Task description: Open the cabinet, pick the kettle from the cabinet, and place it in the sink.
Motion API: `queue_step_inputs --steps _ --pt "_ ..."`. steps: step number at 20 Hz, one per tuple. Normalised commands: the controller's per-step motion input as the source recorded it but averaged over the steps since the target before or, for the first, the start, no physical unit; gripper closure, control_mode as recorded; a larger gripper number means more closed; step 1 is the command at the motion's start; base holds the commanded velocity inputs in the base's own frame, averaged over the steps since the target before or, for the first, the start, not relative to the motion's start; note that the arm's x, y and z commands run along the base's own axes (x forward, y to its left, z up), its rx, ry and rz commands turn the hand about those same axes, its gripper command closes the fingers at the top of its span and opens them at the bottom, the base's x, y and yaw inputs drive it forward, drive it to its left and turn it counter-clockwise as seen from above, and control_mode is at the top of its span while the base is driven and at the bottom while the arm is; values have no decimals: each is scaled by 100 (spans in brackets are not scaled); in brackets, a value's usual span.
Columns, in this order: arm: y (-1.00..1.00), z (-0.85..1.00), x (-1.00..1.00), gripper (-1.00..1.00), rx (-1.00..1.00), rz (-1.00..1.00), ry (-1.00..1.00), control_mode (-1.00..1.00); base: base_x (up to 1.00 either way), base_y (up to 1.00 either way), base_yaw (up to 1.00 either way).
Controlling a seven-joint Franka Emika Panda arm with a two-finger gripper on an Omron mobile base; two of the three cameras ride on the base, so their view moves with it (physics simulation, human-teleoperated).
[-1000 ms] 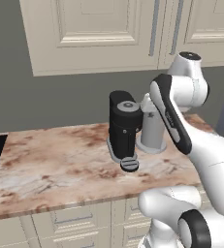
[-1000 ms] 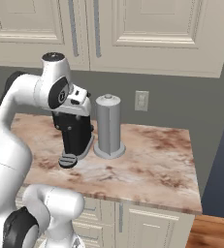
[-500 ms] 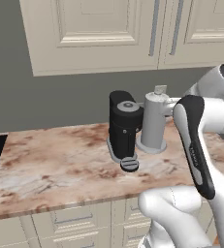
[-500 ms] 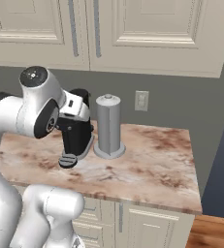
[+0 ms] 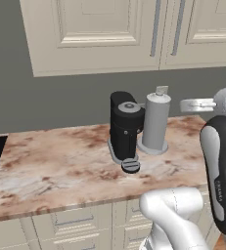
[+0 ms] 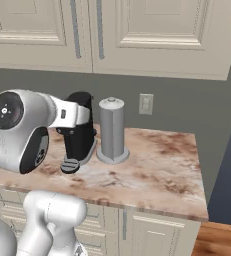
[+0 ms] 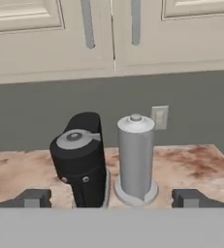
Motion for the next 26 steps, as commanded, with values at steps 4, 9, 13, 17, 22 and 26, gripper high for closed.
queue_step_inputs --steps 4,9,13,17,22,26 --pt "-10 57 -52 -100 -8 2 -32 -100 0 0 0" --pt "-2 47 -36 -100 -16 1 -27 -100 0 0 0" --pt "-4 45 -26 -100 -17 0 -35 -100 0 0 0" --pt "-11 43 -14 -100 -5 0 -32 -100 0 0 0" --pt "-5 20 0 -100 0 0 -21 -100 0 0 0" --pt "0 11 8 -100 8 0 -10 -100 0 0 0"
